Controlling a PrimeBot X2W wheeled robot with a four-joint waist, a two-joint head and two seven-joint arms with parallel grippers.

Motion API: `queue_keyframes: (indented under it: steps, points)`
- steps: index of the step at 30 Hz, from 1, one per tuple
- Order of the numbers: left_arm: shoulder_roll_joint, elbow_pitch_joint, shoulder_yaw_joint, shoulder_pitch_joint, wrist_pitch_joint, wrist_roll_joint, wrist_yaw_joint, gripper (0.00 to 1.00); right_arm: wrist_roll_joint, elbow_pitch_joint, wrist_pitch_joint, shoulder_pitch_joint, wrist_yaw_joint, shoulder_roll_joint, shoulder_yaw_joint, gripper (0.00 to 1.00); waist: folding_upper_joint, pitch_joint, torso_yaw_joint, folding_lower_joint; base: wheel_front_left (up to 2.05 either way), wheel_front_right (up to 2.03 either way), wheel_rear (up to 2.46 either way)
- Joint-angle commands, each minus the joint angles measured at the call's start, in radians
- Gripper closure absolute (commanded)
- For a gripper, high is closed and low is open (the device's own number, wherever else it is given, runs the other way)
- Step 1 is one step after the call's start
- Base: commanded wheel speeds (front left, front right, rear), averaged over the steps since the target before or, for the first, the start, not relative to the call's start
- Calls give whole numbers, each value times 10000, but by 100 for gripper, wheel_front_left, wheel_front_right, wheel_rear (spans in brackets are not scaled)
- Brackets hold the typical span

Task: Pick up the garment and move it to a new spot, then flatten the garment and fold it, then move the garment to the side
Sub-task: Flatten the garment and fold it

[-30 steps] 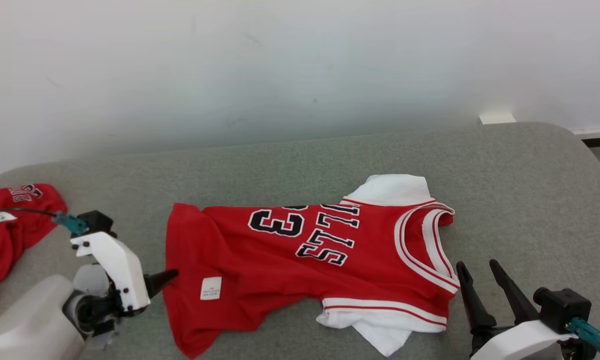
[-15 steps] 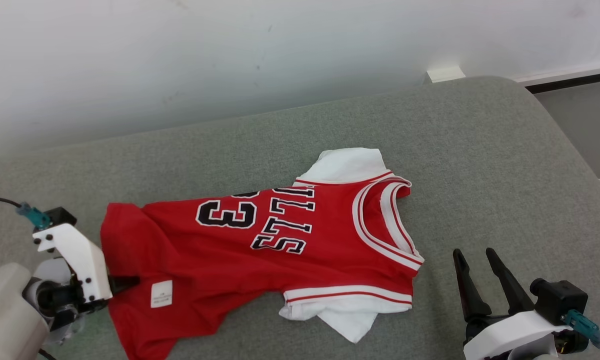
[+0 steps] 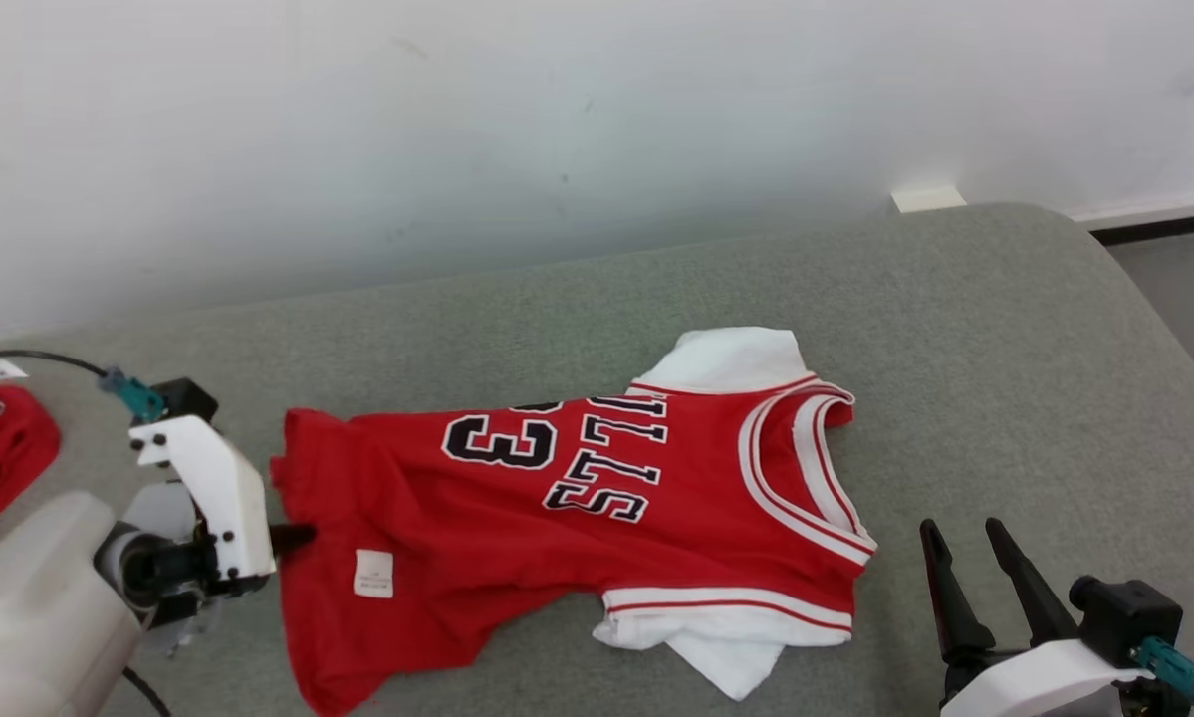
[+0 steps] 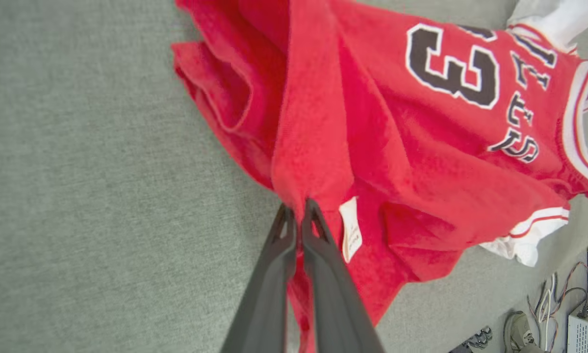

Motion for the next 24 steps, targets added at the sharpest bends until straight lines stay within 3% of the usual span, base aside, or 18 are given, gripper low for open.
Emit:
queue_keyframes:
  steps: [1, 6, 12, 18, 23, 24]
  points:
    - [150, -158, 1, -100, -62, 106, -52, 100, 61, 44, -3, 129, -26, -49, -28, 0, -1, -369, 410, 0, 0, 0, 0]
    - [534, -1741, -72, -196, 26, 89, -59, 100, 80, 37, 31, 419, -26, -124, -110, 0, -1, -815, 1210, 0, 0, 0, 0]
    - [1509, -4546, -120, 830, 399, -472, -22, 100, 19, -66, 94, 631, -26, -93, -179, 0, -1, -1003, 1874, 0, 0, 0, 0]
    - [2409, -7030, -204, 2686, -503, -518, 682, 100, -102, -209, 220, 771, -26, -145, -292, 0, -1, -919, 2189, 0, 0, 0, 0]
    - [2171, -7517, -268, 4149, -1681, -803, 988, 100, -164, -365, 403, 810, -26, -246, -356, 0, -1, -794, 2223, 0, 0, 0, 0]
    - [2069, -7452, -270, 4325, -1934, -768, 1001, 96, -179, -392, 456, 814, -26, -270, -366, 0, -1, -776, 2219, 0, 0, 0, 0]
